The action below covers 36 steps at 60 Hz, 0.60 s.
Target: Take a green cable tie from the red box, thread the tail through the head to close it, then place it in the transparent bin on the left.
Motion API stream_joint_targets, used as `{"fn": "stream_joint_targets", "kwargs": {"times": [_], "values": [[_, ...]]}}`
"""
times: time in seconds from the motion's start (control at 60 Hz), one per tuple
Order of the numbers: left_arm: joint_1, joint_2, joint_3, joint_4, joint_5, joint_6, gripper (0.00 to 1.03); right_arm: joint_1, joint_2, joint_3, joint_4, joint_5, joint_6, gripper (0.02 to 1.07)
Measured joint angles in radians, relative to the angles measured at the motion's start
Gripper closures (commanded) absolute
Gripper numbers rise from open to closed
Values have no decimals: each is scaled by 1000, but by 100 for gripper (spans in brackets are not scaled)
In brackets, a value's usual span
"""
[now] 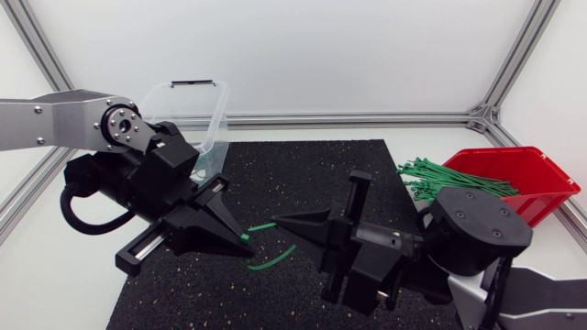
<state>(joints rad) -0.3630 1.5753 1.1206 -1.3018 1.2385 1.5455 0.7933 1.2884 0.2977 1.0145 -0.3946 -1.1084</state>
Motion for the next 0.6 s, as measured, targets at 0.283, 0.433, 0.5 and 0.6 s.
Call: {"fn": "stream_joint_targets", "kwargs": {"times": [0.283,0.433,0.5,0.6], "values": [[0,18,17,-8,3,0,100,11,0,0,0,5,0,101],[0,31,19,-11,4,4,100,13,0,0,0,7,0,101],[0,32,19,-16,4,8,100,13,0,0,0,7,0,101],[0,32,19,-32,4,29,100,13,-2,0,0,7,0,101]]}}
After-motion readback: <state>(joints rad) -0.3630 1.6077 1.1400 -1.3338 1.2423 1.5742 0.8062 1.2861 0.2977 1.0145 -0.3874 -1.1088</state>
